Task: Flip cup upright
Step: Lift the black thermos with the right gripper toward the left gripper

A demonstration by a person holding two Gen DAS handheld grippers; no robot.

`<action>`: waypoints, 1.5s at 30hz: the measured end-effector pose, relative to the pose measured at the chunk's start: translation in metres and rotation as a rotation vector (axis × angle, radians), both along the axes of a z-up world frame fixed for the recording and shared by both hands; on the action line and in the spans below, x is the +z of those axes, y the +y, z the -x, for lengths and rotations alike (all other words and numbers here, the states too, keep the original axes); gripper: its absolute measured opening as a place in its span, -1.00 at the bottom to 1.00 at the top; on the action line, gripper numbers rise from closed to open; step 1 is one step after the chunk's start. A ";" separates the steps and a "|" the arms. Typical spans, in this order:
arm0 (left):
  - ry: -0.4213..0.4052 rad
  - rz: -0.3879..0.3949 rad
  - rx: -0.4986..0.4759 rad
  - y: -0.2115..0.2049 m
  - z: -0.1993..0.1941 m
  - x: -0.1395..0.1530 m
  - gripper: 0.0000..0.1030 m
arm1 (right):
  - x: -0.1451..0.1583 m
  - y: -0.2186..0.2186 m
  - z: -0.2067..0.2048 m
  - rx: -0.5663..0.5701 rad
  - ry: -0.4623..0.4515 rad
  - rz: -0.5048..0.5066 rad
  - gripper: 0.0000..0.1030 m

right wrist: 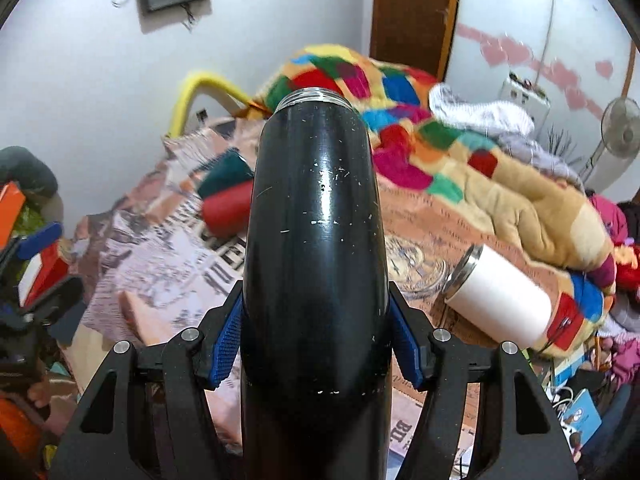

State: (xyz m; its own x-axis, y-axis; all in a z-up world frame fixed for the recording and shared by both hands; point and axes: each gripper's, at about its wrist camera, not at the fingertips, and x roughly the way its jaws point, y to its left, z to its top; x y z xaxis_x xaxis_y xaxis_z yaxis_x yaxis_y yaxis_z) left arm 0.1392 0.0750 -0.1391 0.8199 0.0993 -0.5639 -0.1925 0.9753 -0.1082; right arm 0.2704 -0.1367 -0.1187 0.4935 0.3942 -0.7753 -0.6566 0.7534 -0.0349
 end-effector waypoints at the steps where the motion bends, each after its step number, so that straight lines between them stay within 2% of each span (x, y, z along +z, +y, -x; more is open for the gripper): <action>1: -0.001 -0.001 0.000 0.000 0.002 0.001 1.00 | 0.001 -0.001 0.005 0.010 -0.004 -0.003 0.20; 4: -0.005 -0.005 0.001 -0.001 0.007 0.003 1.00 | 0.000 0.006 0.020 0.057 -0.009 -0.006 0.20; 8: -0.003 -0.012 0.005 -0.002 0.011 0.004 1.00 | -0.017 0.015 0.028 0.105 0.017 0.005 0.20; 16: 0.027 0.001 0.019 0.005 0.011 -0.008 1.00 | -0.101 0.047 0.018 0.173 0.158 0.087 0.19; 22: 0.071 0.024 0.031 0.012 0.006 -0.024 1.00 | -0.148 0.059 0.001 0.175 0.195 0.151 0.20; 36: 0.161 0.099 0.050 0.027 -0.007 -0.055 1.00 | -0.163 0.069 0.014 0.152 0.192 0.197 0.20; 42: 0.178 0.123 0.061 0.030 -0.012 -0.060 1.00 | -0.163 0.067 0.012 0.141 0.205 0.197 0.20; 45: 0.199 0.121 0.078 0.031 -0.021 -0.066 1.00 | -0.153 0.060 0.018 0.135 0.195 0.173 0.20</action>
